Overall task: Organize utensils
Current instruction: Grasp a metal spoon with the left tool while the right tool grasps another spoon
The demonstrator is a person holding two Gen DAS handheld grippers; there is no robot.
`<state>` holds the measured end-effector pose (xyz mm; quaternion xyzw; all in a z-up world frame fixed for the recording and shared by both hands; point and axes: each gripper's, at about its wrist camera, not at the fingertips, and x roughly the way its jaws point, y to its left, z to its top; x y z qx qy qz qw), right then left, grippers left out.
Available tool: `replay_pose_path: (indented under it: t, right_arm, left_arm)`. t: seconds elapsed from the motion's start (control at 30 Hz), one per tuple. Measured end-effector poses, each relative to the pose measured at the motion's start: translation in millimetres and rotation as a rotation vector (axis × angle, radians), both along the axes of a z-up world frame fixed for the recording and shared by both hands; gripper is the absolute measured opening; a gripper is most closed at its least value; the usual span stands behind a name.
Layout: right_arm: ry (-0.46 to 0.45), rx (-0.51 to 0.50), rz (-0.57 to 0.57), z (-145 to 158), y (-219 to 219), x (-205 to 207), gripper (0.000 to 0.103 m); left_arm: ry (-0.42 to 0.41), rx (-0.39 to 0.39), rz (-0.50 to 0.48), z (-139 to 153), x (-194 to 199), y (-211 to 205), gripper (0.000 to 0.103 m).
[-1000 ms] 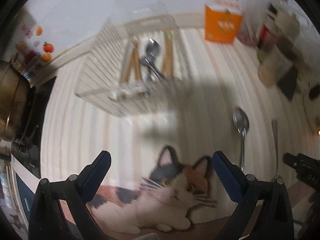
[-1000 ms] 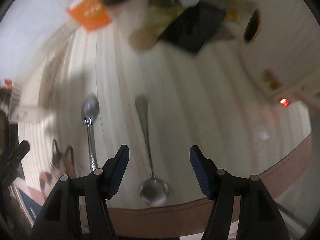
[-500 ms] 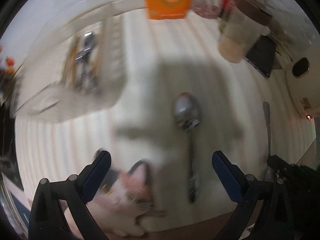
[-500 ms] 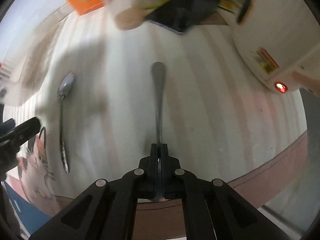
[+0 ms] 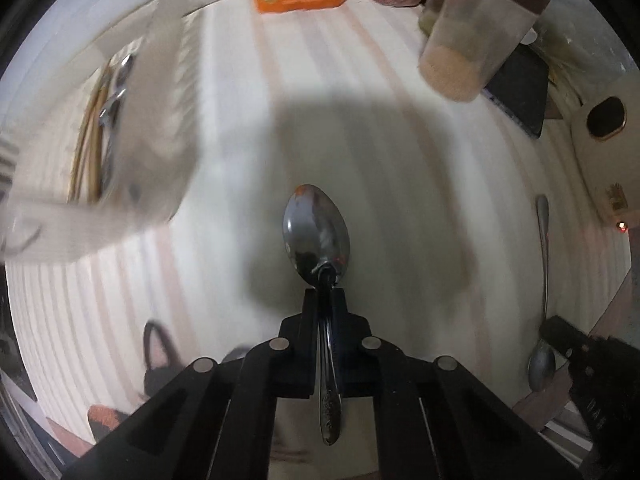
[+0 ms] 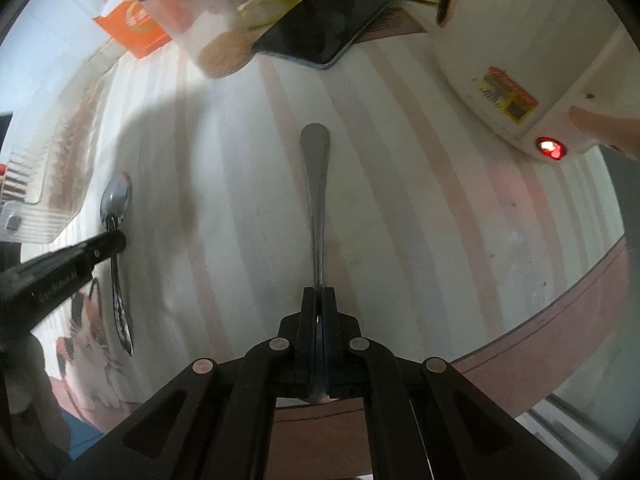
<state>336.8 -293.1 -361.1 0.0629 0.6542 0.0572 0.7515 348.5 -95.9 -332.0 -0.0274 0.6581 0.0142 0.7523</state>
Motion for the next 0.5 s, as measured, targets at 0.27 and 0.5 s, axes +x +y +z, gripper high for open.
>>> replay_pose_path:
  t: [0.27,0.5]
  right_arm:
    - [0.05,0.114,0.093,-1.9,61.7,-21.9,0.0]
    - [0.046,0.166,0.052,11.3,94.4,-37.3,0.002]
  left_arm:
    - [0.029,0.027,0.094,0.7,-79.8,72.1,0.004]
    - [0.031,0.004,0.244,2.4,-123.2,137.5,0.004]
